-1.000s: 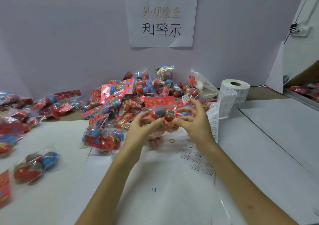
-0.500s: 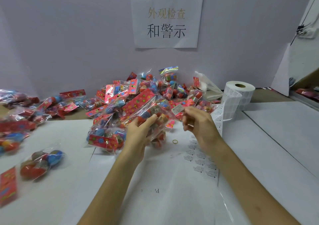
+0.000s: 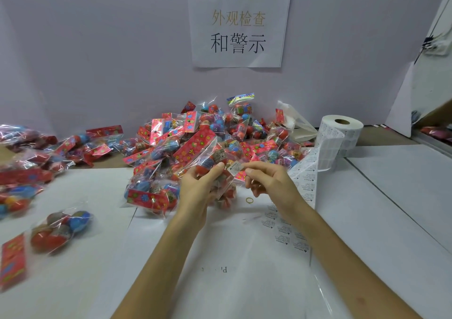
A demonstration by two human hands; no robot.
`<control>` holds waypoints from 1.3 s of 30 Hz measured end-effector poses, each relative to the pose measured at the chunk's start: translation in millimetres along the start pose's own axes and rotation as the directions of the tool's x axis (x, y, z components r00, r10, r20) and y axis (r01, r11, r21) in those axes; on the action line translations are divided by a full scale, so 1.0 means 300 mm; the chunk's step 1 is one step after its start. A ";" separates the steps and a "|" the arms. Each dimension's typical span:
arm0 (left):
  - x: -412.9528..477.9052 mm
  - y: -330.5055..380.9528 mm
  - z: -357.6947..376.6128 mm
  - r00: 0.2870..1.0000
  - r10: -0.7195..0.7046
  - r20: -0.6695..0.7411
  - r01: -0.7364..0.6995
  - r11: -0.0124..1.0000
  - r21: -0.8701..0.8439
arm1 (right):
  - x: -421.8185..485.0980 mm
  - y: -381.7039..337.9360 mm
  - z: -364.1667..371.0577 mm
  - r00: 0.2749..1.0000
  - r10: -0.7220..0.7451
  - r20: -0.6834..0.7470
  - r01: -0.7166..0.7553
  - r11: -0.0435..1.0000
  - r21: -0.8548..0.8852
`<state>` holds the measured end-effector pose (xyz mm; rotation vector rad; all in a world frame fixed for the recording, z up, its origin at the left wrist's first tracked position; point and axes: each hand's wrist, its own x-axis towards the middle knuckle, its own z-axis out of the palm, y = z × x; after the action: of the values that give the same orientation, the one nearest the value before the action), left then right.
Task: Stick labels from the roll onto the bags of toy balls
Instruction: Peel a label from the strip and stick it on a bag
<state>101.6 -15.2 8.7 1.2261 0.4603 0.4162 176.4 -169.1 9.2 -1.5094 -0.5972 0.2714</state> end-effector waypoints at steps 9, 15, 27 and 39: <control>0.004 0.004 -0.002 0.999 -0.030 -0.028 0.030 0.999 -0.028 | -0.001 0.042 -0.005 0.977 -0.209 0.041 0.208 0.888 -0.409; 0.012 -0.004 -0.005 0.999 -0.036 -0.030 0.034 0.998 -0.059 | 0.001 0.064 -0.004 0.965 -0.247 0.090 0.256 0.803 -0.539; 0.010 -0.008 0.000 0.999 -0.042 -0.006 0.042 0.997 -0.058 | 0.009 0.078 -0.002 0.985 -0.168 0.034 0.149 0.746 -0.649; -0.019 -0.005 0.009 0.985 0.010 0.173 -0.013 1.000 0.016 | 0.002 0.031 -0.003 0.996 -0.080 -0.045 0.065 0.961 -0.269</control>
<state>98.4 -20.9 8.8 1.2702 0.3084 0.3132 179.2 -168.9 0.3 -1.7448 -0.6628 0.0934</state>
